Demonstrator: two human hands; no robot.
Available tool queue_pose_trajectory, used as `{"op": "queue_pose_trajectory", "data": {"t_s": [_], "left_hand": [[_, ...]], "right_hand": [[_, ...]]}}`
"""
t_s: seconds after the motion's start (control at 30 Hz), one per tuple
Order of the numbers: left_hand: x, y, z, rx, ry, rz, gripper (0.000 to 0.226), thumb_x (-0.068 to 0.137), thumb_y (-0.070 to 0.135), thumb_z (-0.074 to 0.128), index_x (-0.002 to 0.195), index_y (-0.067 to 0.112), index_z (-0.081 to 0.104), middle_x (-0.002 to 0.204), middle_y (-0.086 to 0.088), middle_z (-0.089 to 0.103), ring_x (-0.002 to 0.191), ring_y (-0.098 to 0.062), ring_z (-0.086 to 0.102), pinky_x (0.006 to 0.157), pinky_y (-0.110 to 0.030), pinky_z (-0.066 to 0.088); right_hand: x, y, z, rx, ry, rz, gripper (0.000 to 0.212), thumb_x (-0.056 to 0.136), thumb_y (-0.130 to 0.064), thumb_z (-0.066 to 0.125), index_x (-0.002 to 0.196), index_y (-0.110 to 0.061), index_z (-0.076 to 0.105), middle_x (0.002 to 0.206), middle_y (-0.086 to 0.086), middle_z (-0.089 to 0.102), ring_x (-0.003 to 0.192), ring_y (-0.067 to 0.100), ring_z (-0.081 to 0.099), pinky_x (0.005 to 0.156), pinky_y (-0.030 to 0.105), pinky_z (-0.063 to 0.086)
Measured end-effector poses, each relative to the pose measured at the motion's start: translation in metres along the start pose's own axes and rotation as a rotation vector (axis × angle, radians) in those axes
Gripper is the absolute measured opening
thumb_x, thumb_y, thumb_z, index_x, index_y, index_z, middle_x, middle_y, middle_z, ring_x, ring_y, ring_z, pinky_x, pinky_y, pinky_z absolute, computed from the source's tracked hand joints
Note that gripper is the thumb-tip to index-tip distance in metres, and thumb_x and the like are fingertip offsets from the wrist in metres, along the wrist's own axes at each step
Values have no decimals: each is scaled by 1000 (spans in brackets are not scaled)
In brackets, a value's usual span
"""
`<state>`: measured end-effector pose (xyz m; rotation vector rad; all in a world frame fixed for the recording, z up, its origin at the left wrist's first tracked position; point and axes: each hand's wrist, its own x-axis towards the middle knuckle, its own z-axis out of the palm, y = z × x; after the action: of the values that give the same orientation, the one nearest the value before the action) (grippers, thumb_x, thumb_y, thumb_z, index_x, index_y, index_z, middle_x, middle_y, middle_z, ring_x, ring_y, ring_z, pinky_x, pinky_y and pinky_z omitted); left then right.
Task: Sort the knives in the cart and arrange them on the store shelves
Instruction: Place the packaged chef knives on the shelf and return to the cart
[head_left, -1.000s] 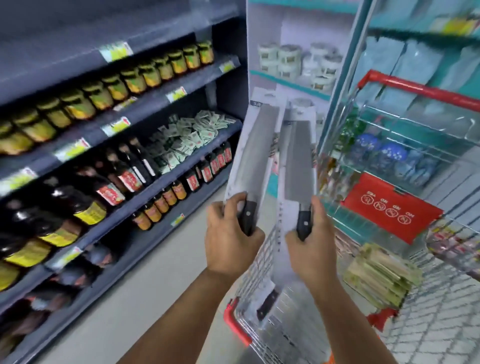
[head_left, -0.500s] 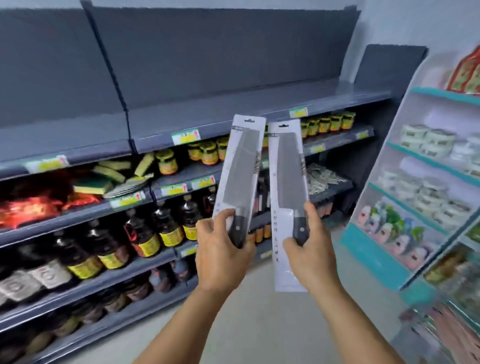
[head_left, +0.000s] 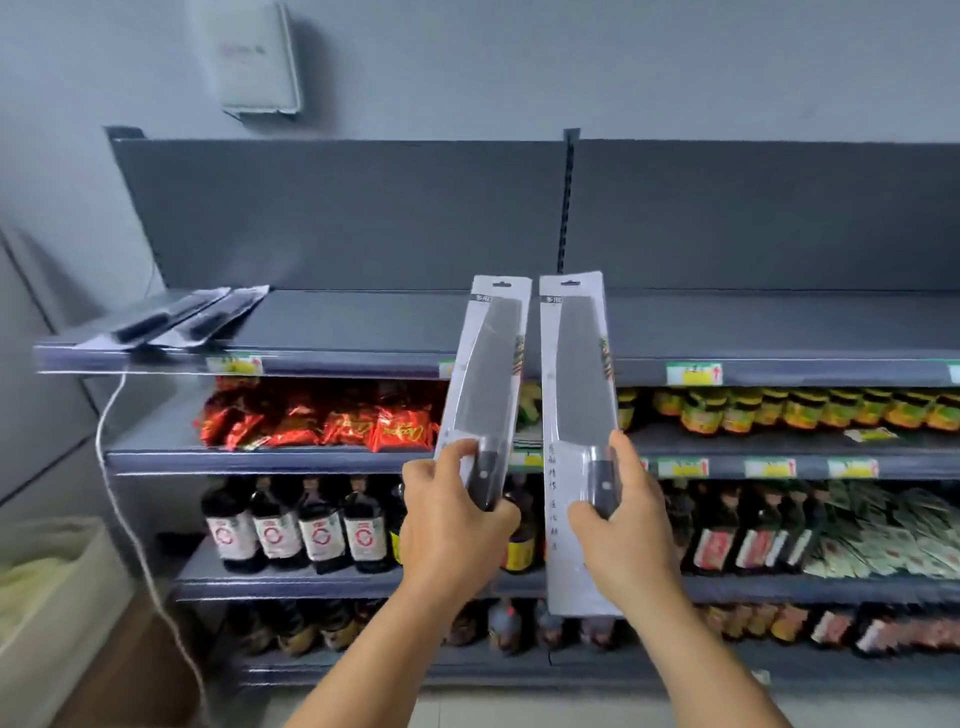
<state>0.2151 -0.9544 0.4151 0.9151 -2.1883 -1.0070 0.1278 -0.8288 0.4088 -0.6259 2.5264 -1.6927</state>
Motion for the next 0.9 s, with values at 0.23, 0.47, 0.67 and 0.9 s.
{"op": "queue_pose_trajectory", "data": {"t_s": [0.23, 0.47, 0.67, 0.9], "left_hand": [[78, -41, -70, 59, 152, -89, 55, 72, 35, 65, 119, 46, 39, 110, 9, 31, 82, -17, 59, 76, -37, 55], [185, -61, -110, 119, 223, -129, 54, 69, 29, 68, 120, 37, 49, 110, 8, 27, 85, -19, 61, 75, -38, 57], [269, -70, -127, 214, 229, -171, 51, 71, 27, 67, 120, 29, 53, 112, 7, 24, 93, -21, 59, 80, -36, 55], [337, -85, -140, 388, 193, -289, 38, 76, 25, 64, 113, 18, 58, 120, -4, 32, 104, -29, 51, 84, -37, 49]], "right_hand": [[54, -55, 98, 14, -171, -123, 77, 85, -11, 58, 149, -33, 22, 126, -10, 36, 94, 11, 52, 75, 30, 49], [142, -93, 189, 13, -295, -194, 66, 81, -16, 58, 141, -30, 35, 126, 1, 50, 96, 15, 58, 73, 32, 52], [214, -127, 256, -15, -372, -171, 66, 84, -15, 57, 145, -26, 31, 121, 6, 45, 89, 26, 60, 69, 33, 49], [263, -150, 320, -96, -445, -105, 36, 84, -17, 54, 120, -19, 49, 110, 8, 55, 84, 25, 57, 58, 25, 41]]}}
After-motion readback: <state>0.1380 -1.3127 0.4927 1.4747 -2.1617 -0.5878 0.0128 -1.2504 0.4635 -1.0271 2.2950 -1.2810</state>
